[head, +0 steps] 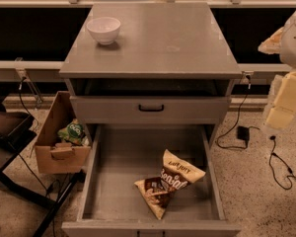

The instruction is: Pick brown chip bag from middle drawer and place on counter

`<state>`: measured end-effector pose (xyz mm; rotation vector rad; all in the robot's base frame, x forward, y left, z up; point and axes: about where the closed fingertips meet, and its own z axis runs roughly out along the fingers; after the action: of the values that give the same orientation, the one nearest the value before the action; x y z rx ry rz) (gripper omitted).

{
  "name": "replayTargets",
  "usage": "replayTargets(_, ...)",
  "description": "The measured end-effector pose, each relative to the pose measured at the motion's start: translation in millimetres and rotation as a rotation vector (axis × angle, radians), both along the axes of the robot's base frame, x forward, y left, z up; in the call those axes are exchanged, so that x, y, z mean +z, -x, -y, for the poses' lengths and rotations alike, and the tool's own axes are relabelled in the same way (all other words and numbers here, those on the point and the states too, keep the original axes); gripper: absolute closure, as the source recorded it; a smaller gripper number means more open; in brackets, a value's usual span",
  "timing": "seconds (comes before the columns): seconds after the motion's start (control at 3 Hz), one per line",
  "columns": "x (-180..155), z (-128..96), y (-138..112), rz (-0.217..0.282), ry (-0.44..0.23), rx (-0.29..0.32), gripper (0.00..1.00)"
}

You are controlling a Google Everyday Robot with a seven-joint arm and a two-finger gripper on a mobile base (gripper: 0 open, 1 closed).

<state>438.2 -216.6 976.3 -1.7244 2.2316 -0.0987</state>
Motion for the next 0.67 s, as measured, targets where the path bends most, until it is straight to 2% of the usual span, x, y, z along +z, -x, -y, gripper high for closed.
replayTargets(0.33, 0.0, 0.0, 0.0, 0.0, 0.0, 0.0, 0.0)
replayTargets(0.67, -18.9, -13.3, -4.8, 0.012, -0.019, 0.041, 0.0)
